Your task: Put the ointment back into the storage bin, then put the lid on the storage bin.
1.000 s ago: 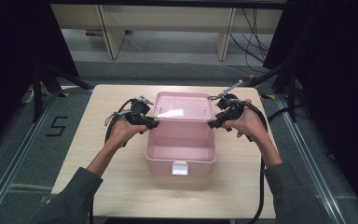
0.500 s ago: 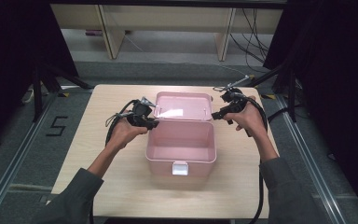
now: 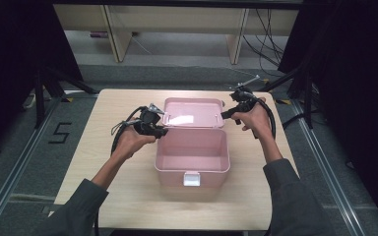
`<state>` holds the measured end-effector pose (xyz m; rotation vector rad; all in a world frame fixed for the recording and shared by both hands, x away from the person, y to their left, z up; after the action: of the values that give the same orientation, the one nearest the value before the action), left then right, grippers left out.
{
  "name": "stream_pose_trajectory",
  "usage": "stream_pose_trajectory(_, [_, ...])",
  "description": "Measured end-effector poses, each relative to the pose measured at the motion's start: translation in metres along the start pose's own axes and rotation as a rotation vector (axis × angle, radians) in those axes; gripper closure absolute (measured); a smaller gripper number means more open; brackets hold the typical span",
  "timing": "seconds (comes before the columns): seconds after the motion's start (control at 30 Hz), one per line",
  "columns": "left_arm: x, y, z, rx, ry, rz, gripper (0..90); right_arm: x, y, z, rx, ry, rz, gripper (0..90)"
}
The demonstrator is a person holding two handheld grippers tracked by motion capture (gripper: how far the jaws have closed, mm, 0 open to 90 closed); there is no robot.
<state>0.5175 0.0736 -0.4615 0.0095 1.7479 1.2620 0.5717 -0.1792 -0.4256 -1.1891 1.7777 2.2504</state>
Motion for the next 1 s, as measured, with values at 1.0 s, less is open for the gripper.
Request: stream_pose_trajectory(1.0, [0.004,0.003,-0.011,0.030,-0.019,-0.013,79.4,-0.014,-0.032,-0.019,0.085,-0.101,0.015,59.2])
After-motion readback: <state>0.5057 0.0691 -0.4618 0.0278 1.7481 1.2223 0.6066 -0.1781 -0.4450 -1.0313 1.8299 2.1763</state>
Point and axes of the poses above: each handheld gripper's, and its own axes: y roughly backward along the jaws, x roughly out of its underside, z roughly to its left, the point moved 8 cm from there along -y, roughly forward along the jaws, and after that the axes turned 1 degree about y, right-handed, at the moved point
